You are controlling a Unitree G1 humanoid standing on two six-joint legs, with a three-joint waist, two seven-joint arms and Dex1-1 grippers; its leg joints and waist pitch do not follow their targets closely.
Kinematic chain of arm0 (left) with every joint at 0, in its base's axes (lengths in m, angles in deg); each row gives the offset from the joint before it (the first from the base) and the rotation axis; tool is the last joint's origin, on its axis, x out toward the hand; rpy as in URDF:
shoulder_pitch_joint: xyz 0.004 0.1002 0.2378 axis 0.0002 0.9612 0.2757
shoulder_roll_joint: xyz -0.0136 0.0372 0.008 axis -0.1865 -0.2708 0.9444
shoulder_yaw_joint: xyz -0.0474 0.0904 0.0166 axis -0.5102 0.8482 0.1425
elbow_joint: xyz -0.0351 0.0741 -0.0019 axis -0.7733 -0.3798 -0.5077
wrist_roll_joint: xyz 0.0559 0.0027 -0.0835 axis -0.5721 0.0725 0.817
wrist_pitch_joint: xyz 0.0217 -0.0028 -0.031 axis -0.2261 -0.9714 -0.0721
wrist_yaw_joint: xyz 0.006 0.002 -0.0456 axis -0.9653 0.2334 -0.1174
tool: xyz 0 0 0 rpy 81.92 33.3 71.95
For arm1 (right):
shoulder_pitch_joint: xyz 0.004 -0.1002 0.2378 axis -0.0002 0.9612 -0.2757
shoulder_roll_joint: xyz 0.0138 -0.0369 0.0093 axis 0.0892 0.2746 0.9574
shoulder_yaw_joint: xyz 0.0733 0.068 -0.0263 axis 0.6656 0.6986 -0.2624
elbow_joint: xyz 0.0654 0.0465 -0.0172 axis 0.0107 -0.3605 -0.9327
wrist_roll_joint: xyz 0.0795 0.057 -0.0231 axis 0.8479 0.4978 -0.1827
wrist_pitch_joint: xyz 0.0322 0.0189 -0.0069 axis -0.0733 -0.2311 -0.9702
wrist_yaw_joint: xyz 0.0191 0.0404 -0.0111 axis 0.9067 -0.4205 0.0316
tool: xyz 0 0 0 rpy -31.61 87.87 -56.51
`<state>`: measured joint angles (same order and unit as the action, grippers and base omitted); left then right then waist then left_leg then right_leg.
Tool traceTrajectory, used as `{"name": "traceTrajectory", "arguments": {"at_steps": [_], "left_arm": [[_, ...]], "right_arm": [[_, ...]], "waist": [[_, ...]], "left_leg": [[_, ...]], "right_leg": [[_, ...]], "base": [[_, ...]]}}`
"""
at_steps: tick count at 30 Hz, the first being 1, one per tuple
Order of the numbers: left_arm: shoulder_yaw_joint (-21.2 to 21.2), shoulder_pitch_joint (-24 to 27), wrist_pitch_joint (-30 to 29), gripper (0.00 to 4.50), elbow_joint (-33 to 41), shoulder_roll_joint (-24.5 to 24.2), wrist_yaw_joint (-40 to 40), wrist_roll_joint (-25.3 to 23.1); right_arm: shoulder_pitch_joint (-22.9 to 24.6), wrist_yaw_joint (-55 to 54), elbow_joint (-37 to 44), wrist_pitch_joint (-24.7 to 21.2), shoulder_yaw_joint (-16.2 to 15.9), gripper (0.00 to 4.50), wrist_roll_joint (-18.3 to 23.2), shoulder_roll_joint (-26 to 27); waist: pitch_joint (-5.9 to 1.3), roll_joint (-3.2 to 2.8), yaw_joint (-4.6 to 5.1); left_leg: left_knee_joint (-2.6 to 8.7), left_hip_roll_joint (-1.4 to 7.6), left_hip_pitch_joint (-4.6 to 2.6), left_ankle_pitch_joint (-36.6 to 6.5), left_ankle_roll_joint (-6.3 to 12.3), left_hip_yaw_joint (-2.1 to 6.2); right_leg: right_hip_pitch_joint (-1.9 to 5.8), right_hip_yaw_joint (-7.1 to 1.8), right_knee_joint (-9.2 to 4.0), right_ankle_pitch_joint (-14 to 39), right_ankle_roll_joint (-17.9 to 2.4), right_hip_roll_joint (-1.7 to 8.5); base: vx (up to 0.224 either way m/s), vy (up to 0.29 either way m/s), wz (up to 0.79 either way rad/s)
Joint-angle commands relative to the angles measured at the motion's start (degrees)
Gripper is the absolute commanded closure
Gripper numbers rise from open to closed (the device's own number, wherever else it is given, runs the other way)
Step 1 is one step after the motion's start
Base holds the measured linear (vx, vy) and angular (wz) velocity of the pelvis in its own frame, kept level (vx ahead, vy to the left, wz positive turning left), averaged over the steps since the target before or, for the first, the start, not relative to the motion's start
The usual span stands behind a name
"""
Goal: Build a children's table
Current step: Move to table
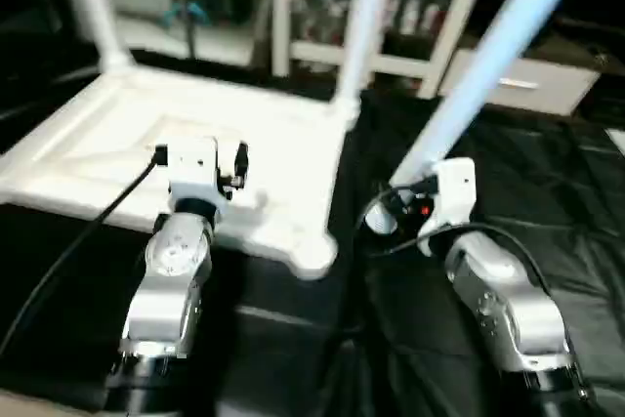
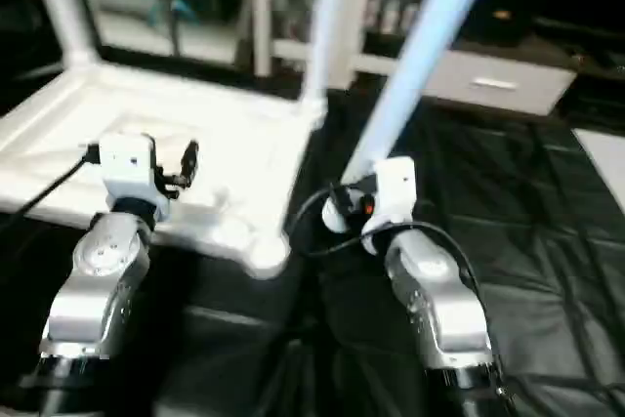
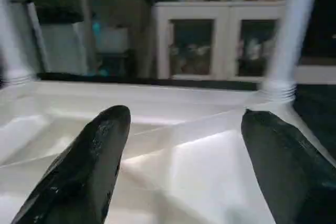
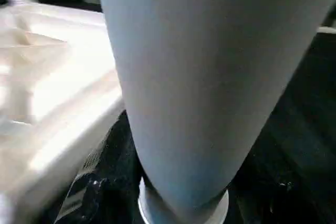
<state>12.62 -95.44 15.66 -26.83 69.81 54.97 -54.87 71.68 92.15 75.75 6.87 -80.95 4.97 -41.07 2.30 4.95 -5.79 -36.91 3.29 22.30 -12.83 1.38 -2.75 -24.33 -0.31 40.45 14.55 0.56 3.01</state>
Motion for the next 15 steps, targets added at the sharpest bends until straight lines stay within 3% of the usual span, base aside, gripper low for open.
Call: {"name": "traceTrajectory", "arguments": {"at_steps": [1, 2, 3, 4, 5, 6, 7, 8, 9, 10, 12, 15], "left_arm": [[0.33, 1.18, 1.36, 0.71, 1.62, -1.28, 4.13, 2.6], [0.71, 1.69, 1.76, 0.71, 2.07, -2.15, 7.15, 4.14], [0.98, 2.04, 1.97, 0.71, 2.37, -2.76, 9.26, 5.17], [1.97, 2.59, 1.14, 0.53, 2.87, -4.24, 13.76, 7.04], [3.01, 2.95, 0.47, 0.42, 3.23, -5.87, 17.75, 8.29], [3.8, 3.13, 0.02, 0.35, 3.41, -7.15, 20.51, 8.95], [4.35, 3.03, -0.93, 0.35, 3.53, -8.64, 24.19, 10.49], [4.57, 2.6, -1.03, 0.3, 3.32, -9.86, 26.73, 11.31], [4.85, 1.73, -1.02, 0.14, 2.7, -11.29, 29.81, 12.15], [5.13, 0.82, -1.07, 0.14, 2.05, -12.53, 32.75, 12.97], [6.06, -0.04, -1.58, 0.14, 1.42, -14.1, 36.2, 13.53], [8.89, -2.21, -3.21, 0.14, -0.5, -17.75, 44.27, 14.3]], "right_arm": [[-0.09, 0.35, 1.32, 0.84, 1.01, 2.6, 1.05, -0.12], [0.21, 0.64, 1.66, 0.98, 1.08, 2.6, 1.22, -0.35], [0.44, 0.84, 1.91, 1.09, 1.12, 2.6, 1.34, -0.5], [0.86, 1.58, 2.35, 1.12, 1.1, 2.61, 1.6, -0.95], [1.31, 2.67, 2.87, 1.18, 0.95, 2.62, 1.88, -1.6], [1.66, 3.69, 3.31, 1.22, 0.77, 2.62, 2.09, -2.22], [2.12, 5.28, 3.88, 1.33, 0.89, 2.62, 2.66, -2.99], [2.4, 6.69, 4.27, 1.48, 1.1, 2.62, 3.18, -3.77], [2.51, 8.41, 4.49, 1.77, 1.48, 2.62, 3.84, -4.76], [2.42, 9.88, 4.49, 1.98, 1.92, 2.62, 4.45, -5.57], [2.1, 11.17, 4.44, 1.74, 2.41, 2.62, 5.37, -6.08], [1.44, 14.94, 4.56, 1.35, 2.45, 2.62, 6.95, -7.55]], "waist": [[-3.98, 0.71, -1.29], [-3.68, -0.67, -1.18], [-3.66, -1.33, -0.72], [-3.45, -2.49, -0.17], [-3.19, -2.93, -0.08], [-2.5, -3.15, 0.41], [-1.69, -3.78, 0.39], [-1.21, -3.42, 0.5], [-0.8, -3.21, 0.34], [-0.75, -2.92, -0.15], [-0.79, -2.69, -0.43], [-1.01, -2.62, -0.72]], "left_leg": [[2.08, 3.39, 1.24, 10.43, -0.57, -1.12], [2.99, 3.79, 1.05, 12.16, -2.7, -1.38], [3.58, 5.17, -0.25, 8.97, -4.16, -1.48], [4.86, 7.01, -0.99, 3.69, -5.42, -0.92], [5.44, 8.13, -1.59, -0.25, -6.17, -0.62], [6.34, 9.33, -2.41, -8.56, -6.62, -0.86], [7.07, 9.74, -2.76, -15.98, -7.29, -1.58], [7.22, 9.7, -3.19, -20.36, -7.54, -2.25], [7.28, 9.55, -3.58, -25.1, -8.05, -2.72], [7.19, 9.39, -3.89, -25.62, -7.96, -3.27], [7.35, 9.31, -3.64, -22.69, -7.1, -3.77], [8.01, 9.57, -3.14, -20.04, -6.59, -3.93]], "right_leg": [[7.19, -2.67, -4.43, -51.7, 2.78, 7.52], [6.46, -1.4, -4.24, -54.79, 1.9, 5.96], [6.02, -0.47, -4.98, -49.15, 0.29, 4.76], [6.08, 0.19, -5.53, -33.59, -2.84, 4.28], [5.67, 0.38, -6.18, -24.53, -4.92, 4.4], [5.01, 0.46, -7.26, -9.29, -8.52, 4.49], [4.49, 0.23, -8.22, 2.37, -10.48, 4.74], [4.01, 0.06, -9.12, 9.26, -10.59, 4.83], [3.59, -0.19, -10.02, 19.39, -9.79, 5.17], [3.29, -0.38, -11.01, 26.34, -8.1, 5.72], [3.44, -0.4, -11.73, 31.21, -5.97, 6.38], [3.58, 0.22, -11.69, 31.66, -4.45, 6.52]], "base": [[0.043, -0.11, 0.12], [0.04, -0.088, -0.01], [0.0, 0.0, 0.0], [0.0, 0.0, 0.0], [0.0, 0.0, 0.0], [-0.056, 0.001, 0.09], [-0.056, 0.001, 0.09], [-0.079, 0.011, 0.12], [-0.091, 0.021, 0.11], [-0.091, 0.021, 0.11], [-0.082, 0.021, 0.05], [-0.065, 0.026, -0.02]]}}
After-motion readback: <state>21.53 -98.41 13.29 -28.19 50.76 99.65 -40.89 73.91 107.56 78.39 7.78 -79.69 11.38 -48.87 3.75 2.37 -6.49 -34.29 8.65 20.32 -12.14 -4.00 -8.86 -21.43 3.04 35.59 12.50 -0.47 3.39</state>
